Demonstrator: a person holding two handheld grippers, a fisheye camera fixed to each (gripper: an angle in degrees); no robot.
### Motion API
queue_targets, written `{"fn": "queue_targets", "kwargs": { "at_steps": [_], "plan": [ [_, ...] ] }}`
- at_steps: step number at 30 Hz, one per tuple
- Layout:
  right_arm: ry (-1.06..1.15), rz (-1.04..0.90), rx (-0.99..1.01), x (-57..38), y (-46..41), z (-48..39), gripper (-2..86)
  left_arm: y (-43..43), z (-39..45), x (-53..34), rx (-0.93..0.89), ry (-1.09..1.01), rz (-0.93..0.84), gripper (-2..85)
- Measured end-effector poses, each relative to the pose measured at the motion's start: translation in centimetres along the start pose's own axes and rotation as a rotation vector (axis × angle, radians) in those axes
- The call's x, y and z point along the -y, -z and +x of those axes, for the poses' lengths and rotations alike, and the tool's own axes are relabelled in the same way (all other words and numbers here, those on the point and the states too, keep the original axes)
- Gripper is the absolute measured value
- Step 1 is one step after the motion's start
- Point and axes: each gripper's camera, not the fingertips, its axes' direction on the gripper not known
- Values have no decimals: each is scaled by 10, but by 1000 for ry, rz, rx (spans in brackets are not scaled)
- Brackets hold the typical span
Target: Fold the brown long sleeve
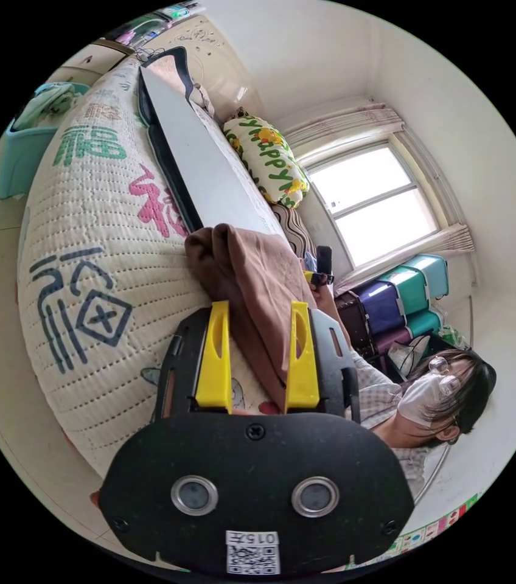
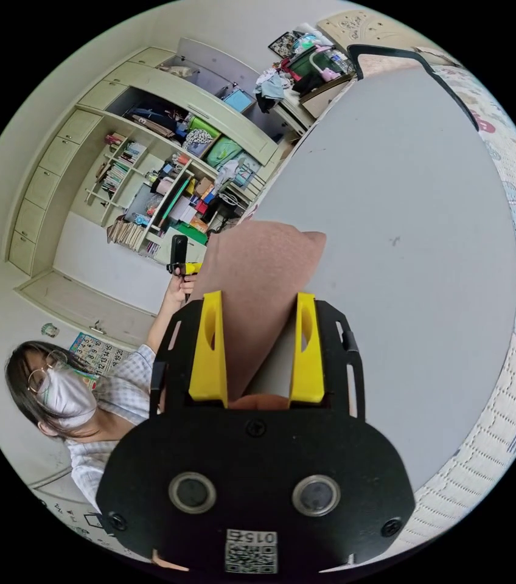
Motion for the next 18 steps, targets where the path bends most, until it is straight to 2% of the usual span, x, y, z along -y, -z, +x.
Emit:
{"fn": "queue_targets", "kwargs": {
  "at_steps": [7,12,18],
  "plan": [
    [33,-14,52,-6,-3,12,140,-2,-6,8,-2,-8,-31,123],
    [93,-34,61,-18,-7,1,110,6,7,0,14,-45,0,79],
    [318,32,83,-69,15,-50,90,27,64,-31,0,-193,103,63]
  ]
}}
